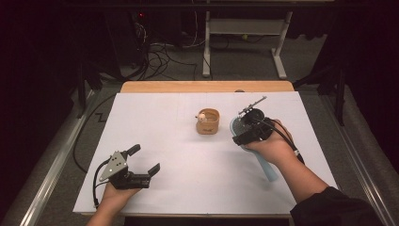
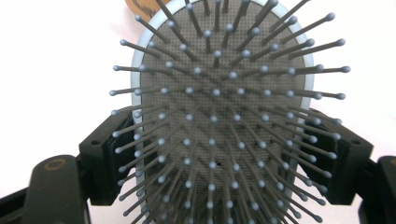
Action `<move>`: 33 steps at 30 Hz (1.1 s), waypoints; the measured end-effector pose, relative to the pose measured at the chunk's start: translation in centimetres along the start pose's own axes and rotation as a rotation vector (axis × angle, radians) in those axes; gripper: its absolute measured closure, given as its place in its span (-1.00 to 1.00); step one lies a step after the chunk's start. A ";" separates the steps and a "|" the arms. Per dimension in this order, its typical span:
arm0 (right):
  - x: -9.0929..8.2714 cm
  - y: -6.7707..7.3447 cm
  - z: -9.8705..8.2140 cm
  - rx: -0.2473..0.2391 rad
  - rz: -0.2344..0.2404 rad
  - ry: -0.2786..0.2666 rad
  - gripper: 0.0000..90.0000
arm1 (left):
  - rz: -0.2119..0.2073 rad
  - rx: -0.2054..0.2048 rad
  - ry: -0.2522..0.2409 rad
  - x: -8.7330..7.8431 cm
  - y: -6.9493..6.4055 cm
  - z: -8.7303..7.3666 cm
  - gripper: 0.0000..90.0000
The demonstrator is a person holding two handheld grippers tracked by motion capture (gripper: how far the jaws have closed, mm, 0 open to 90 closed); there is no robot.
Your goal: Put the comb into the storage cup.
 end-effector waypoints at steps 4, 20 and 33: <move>-0.6 0.2 -0.5 -0.003 0.007 -0.082 -0.54 | 0.002 -0.001 -0.005 -0.1 0.0 0.0 -1.00; -2.1 0.9 -2.2 0.061 0.024 -0.388 -0.54 | 0.006 -0.001 -0.008 -0.2 0.0 0.1 -1.00; -2.3 0.9 -3.3 0.088 0.020 -0.541 -0.54 | 0.010 -0.004 -0.011 -0.2 0.1 0.1 -1.00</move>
Point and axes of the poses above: each handheld gripper's, and its own axes: x roughly forward along the jaws, z roughly out of its top, y roughly to its left, the point moved 5 cm from there along x, roughly forward along the jaws, and after that the axes turned 10 degrees about y, right-handed, at the moved point
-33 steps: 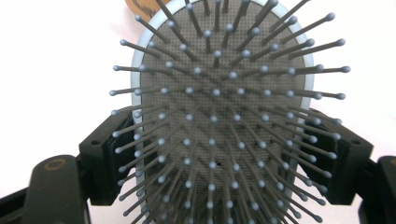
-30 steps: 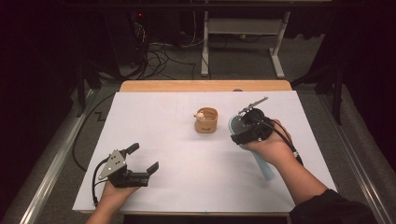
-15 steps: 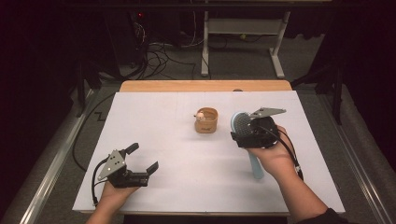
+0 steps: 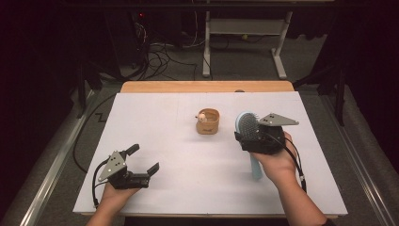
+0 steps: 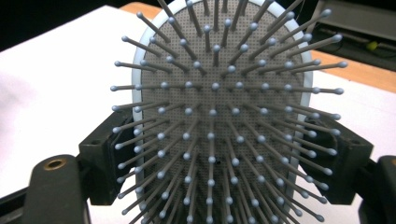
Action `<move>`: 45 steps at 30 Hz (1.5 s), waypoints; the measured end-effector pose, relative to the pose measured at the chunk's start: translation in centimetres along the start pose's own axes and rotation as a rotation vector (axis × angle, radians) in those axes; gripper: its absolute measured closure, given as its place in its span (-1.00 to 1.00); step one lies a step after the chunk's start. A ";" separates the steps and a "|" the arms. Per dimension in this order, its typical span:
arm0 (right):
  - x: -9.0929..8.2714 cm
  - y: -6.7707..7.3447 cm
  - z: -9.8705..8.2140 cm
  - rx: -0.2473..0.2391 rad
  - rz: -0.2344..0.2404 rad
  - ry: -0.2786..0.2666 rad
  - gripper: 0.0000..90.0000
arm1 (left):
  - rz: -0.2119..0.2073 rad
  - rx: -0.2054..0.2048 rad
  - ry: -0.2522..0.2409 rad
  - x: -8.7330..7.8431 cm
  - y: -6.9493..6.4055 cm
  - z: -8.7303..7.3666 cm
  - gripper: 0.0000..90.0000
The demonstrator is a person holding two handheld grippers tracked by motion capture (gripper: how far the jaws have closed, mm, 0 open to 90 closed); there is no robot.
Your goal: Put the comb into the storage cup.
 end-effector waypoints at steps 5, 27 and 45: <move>-0.2 0.2 -0.3 0.002 -0.013 -0.046 -0.54 | -0.001 0.003 0.003 0.1 0.0 0.0 -1.00; -2.0 -0.4 -0.5 0.056 -0.025 -0.229 -0.54 | 0.004 0.002 -0.005 0.0 0.1 0.0 -1.00; -2.9 -0.9 -0.1 0.051 -0.056 -0.375 -0.54 | 0.002 0.008 0.005 0.1 -0.2 0.0 -1.00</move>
Point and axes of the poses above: each handheld gripper's, and its own axes: x roughly forward along the jaws, z roughly out of its top, y roughly to its left, the point moved 5 cm from there along x, roughly forward along the jaws, and after that the axes turned 10 degrees about y, right-handed, at the moved point
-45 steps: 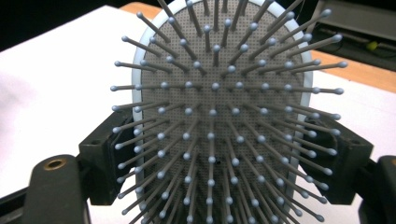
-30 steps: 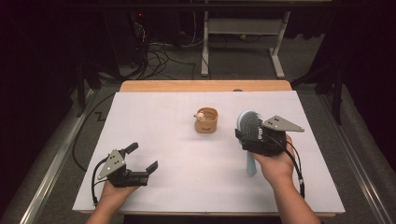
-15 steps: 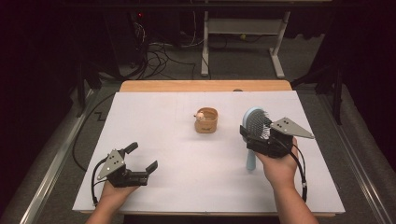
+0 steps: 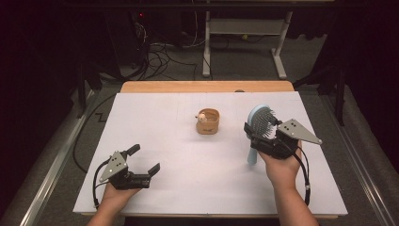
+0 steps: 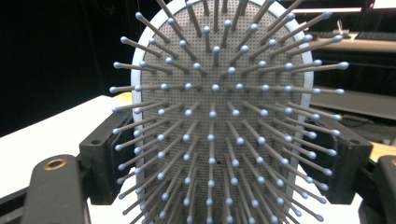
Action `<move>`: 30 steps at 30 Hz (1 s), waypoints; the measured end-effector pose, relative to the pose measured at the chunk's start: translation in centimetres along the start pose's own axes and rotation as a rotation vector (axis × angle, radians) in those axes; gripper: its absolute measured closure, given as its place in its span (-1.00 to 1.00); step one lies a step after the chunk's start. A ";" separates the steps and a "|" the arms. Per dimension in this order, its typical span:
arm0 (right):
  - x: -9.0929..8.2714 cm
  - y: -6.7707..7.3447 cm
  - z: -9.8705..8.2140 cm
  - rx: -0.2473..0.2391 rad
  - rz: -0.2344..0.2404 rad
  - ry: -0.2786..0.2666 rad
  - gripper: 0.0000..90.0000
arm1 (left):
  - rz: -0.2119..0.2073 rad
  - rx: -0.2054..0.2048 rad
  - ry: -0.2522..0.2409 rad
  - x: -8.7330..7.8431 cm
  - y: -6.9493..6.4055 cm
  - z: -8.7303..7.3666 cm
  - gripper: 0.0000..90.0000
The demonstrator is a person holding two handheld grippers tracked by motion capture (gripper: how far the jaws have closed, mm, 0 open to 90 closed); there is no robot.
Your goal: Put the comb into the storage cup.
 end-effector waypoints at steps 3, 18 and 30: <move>0.1 0.0 0.0 -0.004 -0.003 -0.012 -0.54 | 0.002 -0.002 0.014 0.0 0.0 -0.1 -1.00; 0.4 0.0 0.5 -0.003 -0.007 -0.025 -0.54 | 0.001 0.002 0.008 0.0 0.0 -0.1 -1.00; 1.3 0.5 2.8 -0.013 -0.002 -0.051 -0.54 | 0.005 0.000 0.007 0.0 0.1 -0.1 -1.00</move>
Point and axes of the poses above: each handheld gripper's, and its own axes: x roughly forward along the jaws, z roughly out of its top, y roughly to its left, the point moved 5 cm from there along x, roughly forward along the jaws, and after that the axes turned 10 degrees about y, right-handed, at the moved point
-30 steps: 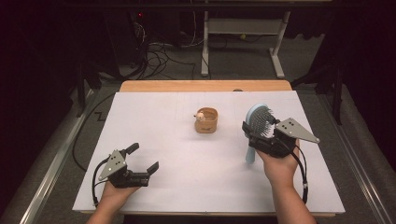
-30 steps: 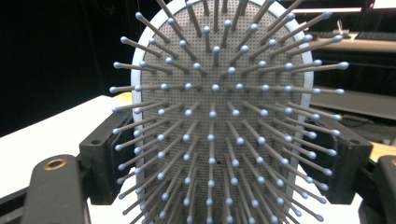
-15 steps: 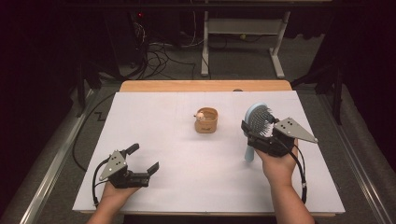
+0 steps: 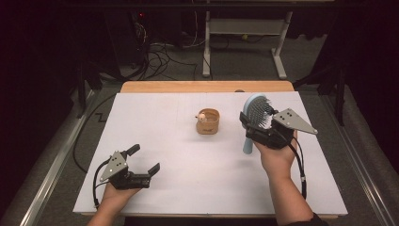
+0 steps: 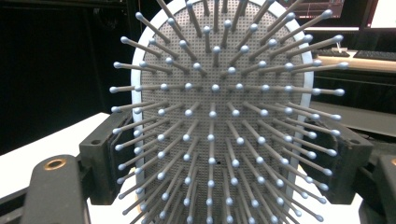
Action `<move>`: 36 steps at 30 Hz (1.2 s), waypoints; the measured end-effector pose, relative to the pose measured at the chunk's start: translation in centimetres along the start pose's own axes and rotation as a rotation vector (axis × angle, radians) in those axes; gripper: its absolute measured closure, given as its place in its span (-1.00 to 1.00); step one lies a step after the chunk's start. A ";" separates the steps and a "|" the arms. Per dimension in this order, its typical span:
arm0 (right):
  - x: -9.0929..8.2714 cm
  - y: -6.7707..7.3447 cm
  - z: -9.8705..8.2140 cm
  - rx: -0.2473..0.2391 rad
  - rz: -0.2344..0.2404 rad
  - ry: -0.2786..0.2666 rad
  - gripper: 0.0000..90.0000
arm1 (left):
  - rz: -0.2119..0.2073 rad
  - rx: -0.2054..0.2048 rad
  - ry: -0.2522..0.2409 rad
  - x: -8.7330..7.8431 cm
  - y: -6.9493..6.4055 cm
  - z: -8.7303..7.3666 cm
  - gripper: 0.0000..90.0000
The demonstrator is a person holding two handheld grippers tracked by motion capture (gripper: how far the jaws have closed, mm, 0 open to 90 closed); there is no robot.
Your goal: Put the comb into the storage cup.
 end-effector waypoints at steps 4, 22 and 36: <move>0.4 0.1 0.8 -0.003 0.004 -0.007 -0.54 | 0.002 0.003 -0.001 0.0 0.0 0.0 -1.00; 1.8 0.6 4.9 -0.022 0.001 -0.044 -0.54 | -0.008 0.003 -0.006 -0.1 0.0 -0.1 -1.00; 4.2 2.2 6.7 -0.041 0.016 -0.059 -0.54 | -0.012 0.002 -0.006 -0.1 0.0 -0.1 -1.00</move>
Point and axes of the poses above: each handheld gripper's, and its own axes: x roughly forward along the jaws, z roughly out of its top, y roughly to its left, the point moved 5 cm from there along x, roughly forward along the jaws, and after that the axes turned 10 degrees about y, right-handed, at the moved point
